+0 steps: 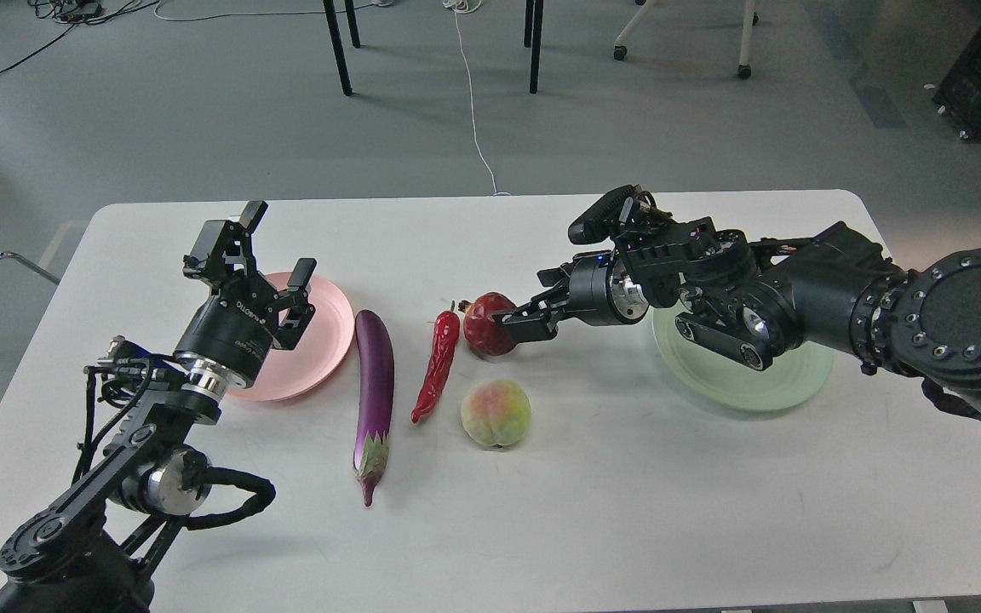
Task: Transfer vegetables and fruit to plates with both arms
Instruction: 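Move the right gripper from the green plate toward the red apple, then close the right gripper on the red apple and lift it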
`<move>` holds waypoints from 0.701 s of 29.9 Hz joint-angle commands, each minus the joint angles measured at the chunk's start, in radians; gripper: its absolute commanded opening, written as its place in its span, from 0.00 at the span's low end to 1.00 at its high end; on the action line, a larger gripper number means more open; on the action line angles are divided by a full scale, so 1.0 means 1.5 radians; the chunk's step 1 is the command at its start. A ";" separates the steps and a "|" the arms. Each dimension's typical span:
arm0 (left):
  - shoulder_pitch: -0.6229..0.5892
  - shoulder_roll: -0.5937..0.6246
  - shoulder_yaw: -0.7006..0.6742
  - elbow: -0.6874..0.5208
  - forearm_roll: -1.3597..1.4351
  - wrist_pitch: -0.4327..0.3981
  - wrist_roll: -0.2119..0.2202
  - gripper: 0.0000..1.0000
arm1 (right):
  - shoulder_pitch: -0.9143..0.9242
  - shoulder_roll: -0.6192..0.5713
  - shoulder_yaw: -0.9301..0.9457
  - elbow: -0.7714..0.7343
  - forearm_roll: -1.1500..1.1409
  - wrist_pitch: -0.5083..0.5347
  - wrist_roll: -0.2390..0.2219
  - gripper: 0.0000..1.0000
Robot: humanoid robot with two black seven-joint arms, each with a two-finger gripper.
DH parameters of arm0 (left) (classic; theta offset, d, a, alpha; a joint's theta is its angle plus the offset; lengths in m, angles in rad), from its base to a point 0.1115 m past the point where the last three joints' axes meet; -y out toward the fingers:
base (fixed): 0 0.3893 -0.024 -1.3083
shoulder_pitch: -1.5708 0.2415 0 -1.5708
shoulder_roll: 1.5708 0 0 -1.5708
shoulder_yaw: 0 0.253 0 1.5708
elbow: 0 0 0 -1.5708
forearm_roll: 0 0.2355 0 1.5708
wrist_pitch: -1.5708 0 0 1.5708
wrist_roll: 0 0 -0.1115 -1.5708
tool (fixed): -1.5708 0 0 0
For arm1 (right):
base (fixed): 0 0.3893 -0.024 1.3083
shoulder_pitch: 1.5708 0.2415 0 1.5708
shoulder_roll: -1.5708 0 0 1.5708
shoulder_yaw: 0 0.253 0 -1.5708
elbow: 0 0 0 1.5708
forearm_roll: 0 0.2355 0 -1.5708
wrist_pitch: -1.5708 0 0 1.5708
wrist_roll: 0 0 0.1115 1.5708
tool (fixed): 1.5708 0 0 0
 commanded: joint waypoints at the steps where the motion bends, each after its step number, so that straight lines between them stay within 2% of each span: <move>1: 0.004 0.000 0.000 -0.001 0.000 0.000 0.000 0.99 | -0.024 0.000 0.009 0.005 0.002 -0.028 0.000 0.97; 11: 0.008 0.000 0.000 -0.006 0.000 0.000 0.000 0.99 | -0.074 0.000 0.007 -0.021 0.002 -0.135 0.000 0.97; 21: 0.008 0.001 0.000 -0.007 0.000 -0.001 0.000 0.99 | -0.099 0.000 0.011 -0.014 0.003 -0.167 0.000 0.96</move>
